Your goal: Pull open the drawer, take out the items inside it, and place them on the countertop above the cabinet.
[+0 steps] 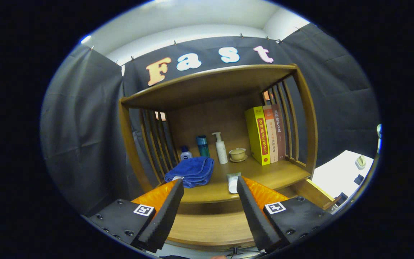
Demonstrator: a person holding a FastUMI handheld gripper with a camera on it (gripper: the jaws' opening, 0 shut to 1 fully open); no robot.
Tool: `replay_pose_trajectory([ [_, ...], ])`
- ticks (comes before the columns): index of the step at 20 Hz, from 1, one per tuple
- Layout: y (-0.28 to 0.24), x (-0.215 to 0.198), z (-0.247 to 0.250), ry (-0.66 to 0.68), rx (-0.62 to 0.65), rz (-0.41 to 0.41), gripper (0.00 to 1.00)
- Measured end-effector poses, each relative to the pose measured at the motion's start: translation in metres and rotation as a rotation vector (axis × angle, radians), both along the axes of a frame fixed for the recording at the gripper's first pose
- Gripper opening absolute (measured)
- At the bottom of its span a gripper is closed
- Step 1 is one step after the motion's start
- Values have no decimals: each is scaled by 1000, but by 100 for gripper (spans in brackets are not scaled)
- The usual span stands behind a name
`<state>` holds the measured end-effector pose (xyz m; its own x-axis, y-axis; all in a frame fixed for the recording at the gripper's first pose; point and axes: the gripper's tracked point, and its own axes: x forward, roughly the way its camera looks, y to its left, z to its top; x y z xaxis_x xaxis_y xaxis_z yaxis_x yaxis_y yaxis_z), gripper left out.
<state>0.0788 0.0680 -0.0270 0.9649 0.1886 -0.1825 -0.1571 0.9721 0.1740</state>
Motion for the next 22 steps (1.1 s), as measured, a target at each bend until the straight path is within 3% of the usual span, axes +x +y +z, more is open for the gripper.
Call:
replay_pose_trajectory([
  [11,-16,-96,2,-192,-183,27,98],
  [22,-10,-170,-91,-120,-165,70,98],
])
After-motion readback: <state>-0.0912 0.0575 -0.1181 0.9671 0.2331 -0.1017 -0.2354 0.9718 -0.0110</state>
